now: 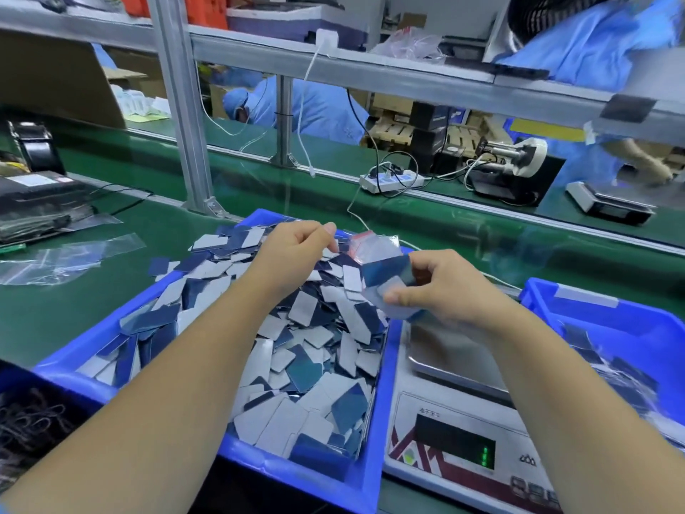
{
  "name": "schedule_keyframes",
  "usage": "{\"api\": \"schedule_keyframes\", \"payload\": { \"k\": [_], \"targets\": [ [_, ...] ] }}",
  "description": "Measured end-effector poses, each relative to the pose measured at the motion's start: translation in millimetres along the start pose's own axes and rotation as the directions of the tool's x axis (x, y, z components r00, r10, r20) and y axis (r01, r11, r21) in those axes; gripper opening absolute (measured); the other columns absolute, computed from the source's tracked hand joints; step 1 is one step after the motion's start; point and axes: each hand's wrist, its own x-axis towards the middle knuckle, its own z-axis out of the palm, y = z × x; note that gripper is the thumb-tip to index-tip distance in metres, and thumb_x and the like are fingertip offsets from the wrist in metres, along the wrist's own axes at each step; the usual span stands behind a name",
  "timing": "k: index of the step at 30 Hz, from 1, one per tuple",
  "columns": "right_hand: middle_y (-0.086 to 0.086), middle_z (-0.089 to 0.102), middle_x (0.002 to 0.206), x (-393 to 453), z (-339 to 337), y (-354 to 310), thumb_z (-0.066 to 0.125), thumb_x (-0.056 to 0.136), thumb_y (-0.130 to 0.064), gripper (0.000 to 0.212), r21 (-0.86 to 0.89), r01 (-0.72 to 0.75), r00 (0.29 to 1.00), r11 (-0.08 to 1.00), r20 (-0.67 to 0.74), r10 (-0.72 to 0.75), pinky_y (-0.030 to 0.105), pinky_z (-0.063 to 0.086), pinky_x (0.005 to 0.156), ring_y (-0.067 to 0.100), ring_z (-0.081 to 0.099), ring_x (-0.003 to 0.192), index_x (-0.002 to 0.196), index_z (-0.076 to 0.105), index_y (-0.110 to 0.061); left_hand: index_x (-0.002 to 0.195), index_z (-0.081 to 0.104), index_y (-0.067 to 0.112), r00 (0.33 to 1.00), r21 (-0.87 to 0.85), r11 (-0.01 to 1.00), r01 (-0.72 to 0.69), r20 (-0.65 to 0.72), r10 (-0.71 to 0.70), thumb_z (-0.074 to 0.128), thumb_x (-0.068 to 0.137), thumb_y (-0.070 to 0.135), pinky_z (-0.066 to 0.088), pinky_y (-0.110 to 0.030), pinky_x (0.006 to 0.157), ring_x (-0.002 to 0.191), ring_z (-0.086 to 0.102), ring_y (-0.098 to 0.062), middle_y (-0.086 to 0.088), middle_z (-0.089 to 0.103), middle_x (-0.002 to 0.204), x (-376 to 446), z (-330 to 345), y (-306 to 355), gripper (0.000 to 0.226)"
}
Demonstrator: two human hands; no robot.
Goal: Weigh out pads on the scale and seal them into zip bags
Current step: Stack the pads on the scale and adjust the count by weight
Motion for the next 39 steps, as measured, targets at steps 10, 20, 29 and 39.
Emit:
{"api": "schedule_keyframes", "payload": {
  "k": [10,20,29,39],
  "targets": [
    [0.010,0.074,0.087,-55.6,-79.6,24.0,0.083,0.074,-0.009,0.023,0.001,-0.153,0.988,0.988,0.002,0.153,0.024,0.046,0.068,0.011,0.060,0.072,0.094,0.078,-0.020,0.123,0.055,0.047,0.836,0.197,0.972,-0.126,0.548,-0.003,0.064,0.091,0.045,0.046,-0.011,0.069,0.081,0.061,0.004,0.021,0.060,0.105,-21.7,83.8,70.0,0.034],
    [-0.025,0.068,0.079,-65.9,-87.0,49.7,0.085,0.066,-0.048,0.027,-0.572,-0.129,0.992,0.810,-0.087,0.097,0.010,0.046,0.060,-0.010,0.059,0.075,0.085,0.072,-0.033,0.100,0.072,0.023,0.932,0.253,0.918,-0.305,0.276,0.234,0.063,0.094,0.018,0.038,-0.005,0.071,0.083,0.054,0.000,0.016,0.066,0.087,-25.9,111.4,44.2,0.012],
    [-0.030,0.061,0.068,-52.7,-102.8,49.4,0.075,0.075,-0.056,0.022,-0.643,-0.097,0.989,0.760,-0.147,0.002,0.007,0.036,0.053,-0.015,0.052,0.070,0.073,0.067,-0.035,0.084,0.070,0.030,0.978,0.164,0.979,-0.119,0.190,0.087,0.061,0.097,0.024,0.041,-0.013,0.059,0.060,0.048,-0.002,-0.005,0.067,0.080,-21.8,101.1,32.2,0.017],
    [-0.020,0.059,0.056,-62.8,-103.6,86.5,0.071,0.087,-0.028,0.022,-0.410,-0.117,0.903,0.905,-0.423,-0.075,0.009,0.036,0.050,-0.001,0.049,0.053,0.066,0.066,-0.024,0.084,0.063,0.033,0.978,0.273,0.962,0.016,0.195,-0.071,0.056,0.091,0.022,0.040,-0.017,0.053,0.052,0.046,0.001,0.023,0.055,0.061,-17.1,94.7,25.8,0.015]
  ]
}}
